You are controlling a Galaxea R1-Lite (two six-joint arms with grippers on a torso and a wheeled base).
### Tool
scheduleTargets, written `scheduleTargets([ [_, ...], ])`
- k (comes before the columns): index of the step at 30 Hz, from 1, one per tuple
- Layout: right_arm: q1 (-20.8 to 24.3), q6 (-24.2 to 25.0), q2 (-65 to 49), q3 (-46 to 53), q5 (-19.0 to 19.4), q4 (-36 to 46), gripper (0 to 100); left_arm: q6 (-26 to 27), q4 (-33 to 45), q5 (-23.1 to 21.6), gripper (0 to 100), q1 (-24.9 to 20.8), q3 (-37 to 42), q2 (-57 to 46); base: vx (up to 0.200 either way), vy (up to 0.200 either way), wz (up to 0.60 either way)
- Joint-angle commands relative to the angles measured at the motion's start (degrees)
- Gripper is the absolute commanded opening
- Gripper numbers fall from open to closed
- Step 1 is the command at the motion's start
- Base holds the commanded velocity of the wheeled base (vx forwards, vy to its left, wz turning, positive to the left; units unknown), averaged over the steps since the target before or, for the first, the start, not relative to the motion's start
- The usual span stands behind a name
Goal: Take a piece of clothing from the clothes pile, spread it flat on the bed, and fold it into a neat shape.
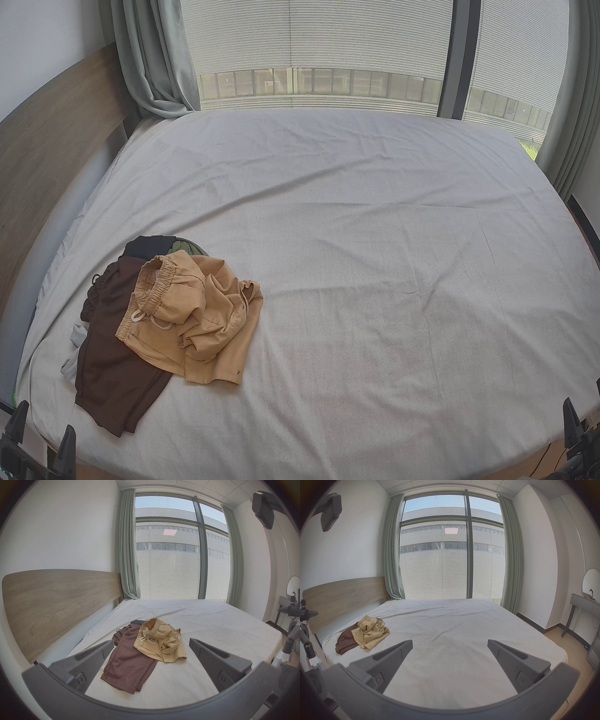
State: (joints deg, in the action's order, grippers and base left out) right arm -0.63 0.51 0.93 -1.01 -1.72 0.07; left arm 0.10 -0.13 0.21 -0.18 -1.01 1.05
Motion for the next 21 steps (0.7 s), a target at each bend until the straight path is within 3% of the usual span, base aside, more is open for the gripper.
scheduleTargets([
  [1, 0.0, 0.0, -0.9, 0.9, 0.0, 0.0, 100, 0.1, 0.0, 0.1, 100, 0.0, 1.0, -1.0, 0.000, 0.000, 0.00],
  [21, 0.0, 0.1, -0.9, 0.9, 0.1, 0.0, 100, -0.1, -0.6, -0.1, 100, 0.0, 1.0, -1.0, 0.000, 0.000, 0.00],
])
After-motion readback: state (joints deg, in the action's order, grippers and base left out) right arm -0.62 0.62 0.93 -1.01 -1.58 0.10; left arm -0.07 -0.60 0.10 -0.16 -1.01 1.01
